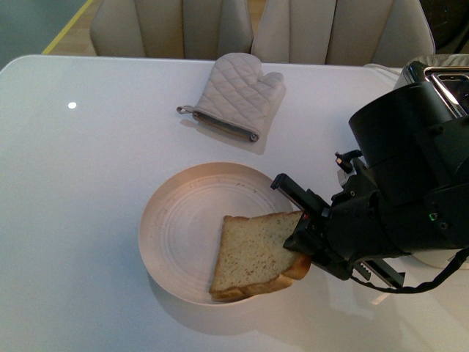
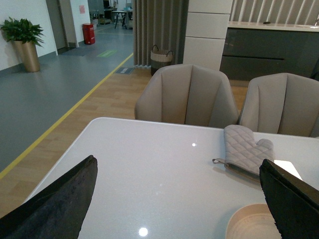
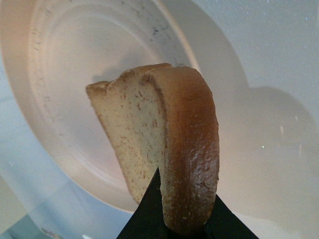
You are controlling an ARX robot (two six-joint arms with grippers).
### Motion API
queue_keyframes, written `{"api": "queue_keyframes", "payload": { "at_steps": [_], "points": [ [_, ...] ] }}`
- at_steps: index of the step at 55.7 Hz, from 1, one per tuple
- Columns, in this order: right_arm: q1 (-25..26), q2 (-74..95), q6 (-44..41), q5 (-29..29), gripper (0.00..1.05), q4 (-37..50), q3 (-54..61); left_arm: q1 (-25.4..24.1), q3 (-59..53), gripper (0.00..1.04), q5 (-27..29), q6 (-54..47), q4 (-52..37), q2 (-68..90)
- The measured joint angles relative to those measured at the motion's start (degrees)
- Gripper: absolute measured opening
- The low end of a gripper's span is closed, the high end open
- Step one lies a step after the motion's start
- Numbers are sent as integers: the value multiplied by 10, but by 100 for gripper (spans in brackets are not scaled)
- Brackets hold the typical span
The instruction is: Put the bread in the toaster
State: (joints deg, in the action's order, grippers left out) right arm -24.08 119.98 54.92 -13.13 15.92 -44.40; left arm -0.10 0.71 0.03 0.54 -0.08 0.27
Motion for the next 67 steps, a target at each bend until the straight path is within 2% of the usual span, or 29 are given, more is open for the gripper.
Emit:
{"api": "queue_keyframes", "payload": {
  "at_steps": [21, 35, 40, 47, 57, 67],
  "points": [
    [21, -154, -10, -11, 4, 27, 18, 0, 0, 97, 0, 0, 0, 0],
    [89, -366, -224, 100, 4, -133, -99, 0, 0, 97, 0, 0, 0, 0],
    [125, -413, -388, 152, 4, -209, -184, 0, 0, 97, 0, 0, 0, 0],
    [156, -411, -540, 174, 4, -301, -257, 0, 0, 97, 0, 0, 0, 0],
    [185, -384, -614, 174, 4, -421, -308, 0, 0, 97, 0, 0, 0, 0],
    [208, -367, -621, 196, 4, -452, -298, 0, 0, 97, 0, 0, 0, 0]
  ]
}}
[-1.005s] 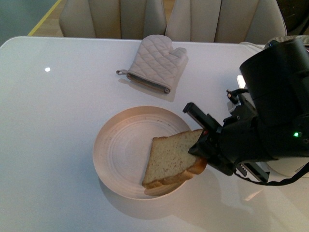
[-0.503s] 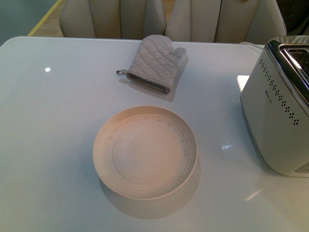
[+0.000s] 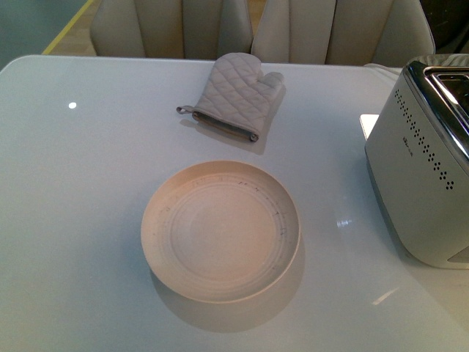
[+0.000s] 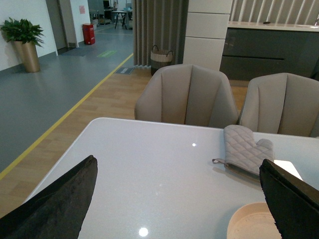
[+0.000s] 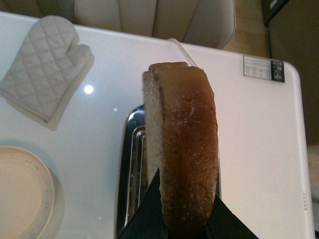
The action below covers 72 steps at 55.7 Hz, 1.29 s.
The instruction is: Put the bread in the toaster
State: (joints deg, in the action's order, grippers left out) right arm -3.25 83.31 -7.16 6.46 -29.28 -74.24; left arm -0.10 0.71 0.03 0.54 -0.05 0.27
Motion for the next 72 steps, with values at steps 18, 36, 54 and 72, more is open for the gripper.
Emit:
{"api": "queue_keyframes", "payload": {
  "at_steps": [18, 36, 54, 72],
  "points": [
    [3, 7, 2, 13, 4, 23, 74, 0, 0, 97, 0, 0, 0, 0],
    [3, 29, 7, 18, 4, 44, 85, 0, 0, 97, 0, 0, 0, 0],
    [3, 42, 13, 29, 4, 56, 93, 0, 0, 97, 0, 0, 0, 0],
    [7, 48, 13, 30, 4, 67, 110, 0, 0, 97, 0, 0, 0, 0]
  ]
}}
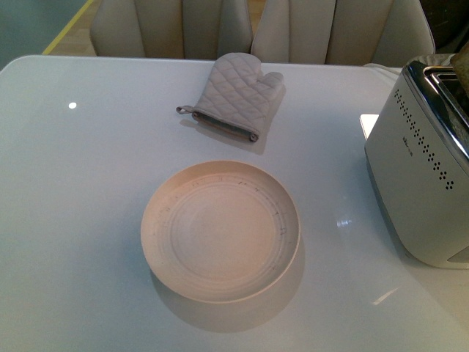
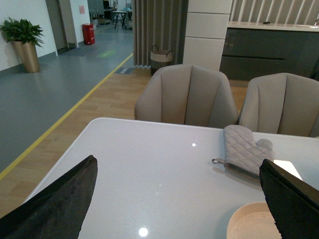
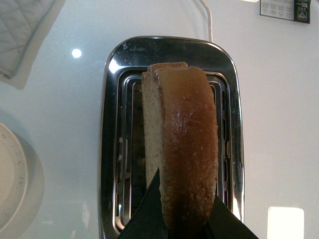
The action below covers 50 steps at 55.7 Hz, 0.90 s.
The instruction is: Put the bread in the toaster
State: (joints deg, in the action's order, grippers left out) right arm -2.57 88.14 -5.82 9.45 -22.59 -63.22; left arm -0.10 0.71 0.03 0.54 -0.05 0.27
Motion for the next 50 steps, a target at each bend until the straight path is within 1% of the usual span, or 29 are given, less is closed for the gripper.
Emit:
{"api": "queue_keyframes", "payload": {
  "at_steps": [33, 35, 39, 46, 50],
  "points": [
    [-1, 29, 0, 6, 4, 7, 36, 0, 0, 97, 0, 0, 0, 0],
    [-1, 30, 1, 5, 7, 10, 39, 0, 0, 97, 0, 0, 0, 0],
    [-1, 29, 4, 2, 20, 17, 46, 0, 0, 97, 0, 0, 0, 0],
    [-1, 27, 4, 11, 38, 33, 62, 0, 0, 97, 0, 0, 0, 0],
    [-1, 20, 6, 9, 50, 36, 70, 0, 0, 97, 0, 0, 0, 0]
  ]
}}
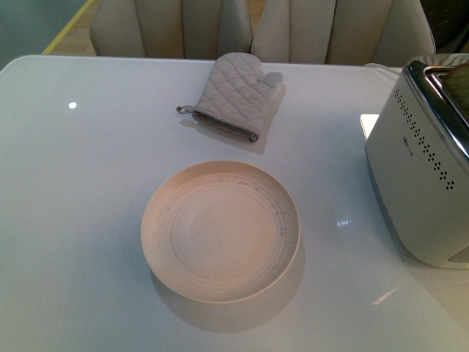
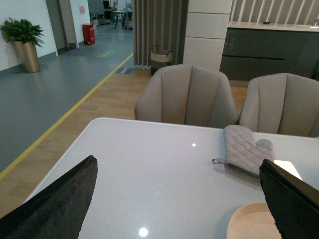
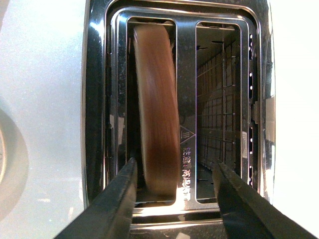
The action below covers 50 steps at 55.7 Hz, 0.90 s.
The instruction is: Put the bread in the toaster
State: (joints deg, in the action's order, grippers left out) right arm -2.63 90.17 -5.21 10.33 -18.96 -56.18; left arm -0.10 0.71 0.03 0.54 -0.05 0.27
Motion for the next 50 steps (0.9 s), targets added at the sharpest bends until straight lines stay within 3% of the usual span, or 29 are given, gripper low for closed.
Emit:
{"api": "queue_keyframes", "payload": {
  "at_steps": [5, 10, 17, 29, 34, 38, 45, 50],
  "points": [
    [2, -19, 0, 8, 62, 19, 11, 0, 0, 97, 0, 0, 0, 0],
    [5, -73, 4, 10, 81, 46, 25, 0, 0, 97, 0, 0, 0, 0],
    [6, -147, 9, 14, 97, 83, 52, 0, 0, 97, 0, 0, 0, 0],
    [10, -300, 14, 40, 95, 144, 126, 0, 0, 97, 0, 0, 0, 0],
    [24, -357, 33, -67, 81, 319, 215, 0, 0, 97, 0, 0, 0, 0],
    [25, -384, 40, -100, 69, 413, 274, 0, 0, 97, 0, 0, 0, 0],
    [26, -417, 44, -102, 46, 459, 349, 0, 0, 97, 0, 0, 0, 0],
    [26, -454, 45, -103, 22, 472, 402, 0, 0, 97, 0, 0, 0, 0]
  ]
}}
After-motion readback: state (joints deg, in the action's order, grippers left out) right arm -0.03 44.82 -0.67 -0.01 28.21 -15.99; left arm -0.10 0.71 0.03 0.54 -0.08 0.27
